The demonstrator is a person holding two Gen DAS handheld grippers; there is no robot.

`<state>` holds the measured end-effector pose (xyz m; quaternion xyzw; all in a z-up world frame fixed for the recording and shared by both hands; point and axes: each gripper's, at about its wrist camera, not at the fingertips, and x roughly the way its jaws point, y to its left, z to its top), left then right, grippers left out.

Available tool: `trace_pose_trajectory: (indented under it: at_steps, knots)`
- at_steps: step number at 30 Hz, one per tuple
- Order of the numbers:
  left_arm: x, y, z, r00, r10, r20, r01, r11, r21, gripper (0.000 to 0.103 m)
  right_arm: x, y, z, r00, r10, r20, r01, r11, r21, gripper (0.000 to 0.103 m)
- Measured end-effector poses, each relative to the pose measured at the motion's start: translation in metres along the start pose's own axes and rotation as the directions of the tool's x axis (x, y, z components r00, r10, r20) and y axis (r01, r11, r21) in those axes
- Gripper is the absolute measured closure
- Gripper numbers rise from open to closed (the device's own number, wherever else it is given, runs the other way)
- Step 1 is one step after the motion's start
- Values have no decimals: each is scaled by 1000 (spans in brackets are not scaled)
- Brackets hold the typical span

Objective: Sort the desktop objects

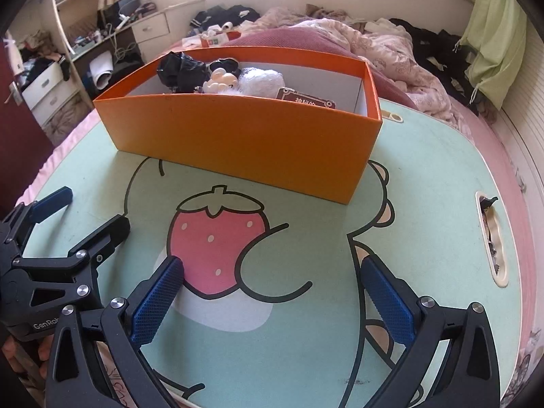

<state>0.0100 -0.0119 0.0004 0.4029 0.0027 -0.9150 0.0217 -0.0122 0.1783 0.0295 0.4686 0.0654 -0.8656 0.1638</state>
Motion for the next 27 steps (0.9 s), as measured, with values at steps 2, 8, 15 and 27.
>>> trace_pose_trajectory:
  at_steps: [2,8,15,27]
  knots:
    - [0,0,0,1000,0,0,0,1000,0,0,0,0,0,1000,0,1,0,1000,-1,0]
    - [-1,1,0,1000,1,-7,-1,1000,0,0,0,1,1,1000,-1,0,1,1000,-1,0]
    - [-1,2,0,1000,-7,-14,7,1000,6,0,0,1,1,1000,-1,0,1,1000,-1,0]
    - [-1,2,-1,1000,-16,-8,16,1000,13,0,-1,1,1,1000,-1,0,1,1000,-1,0]
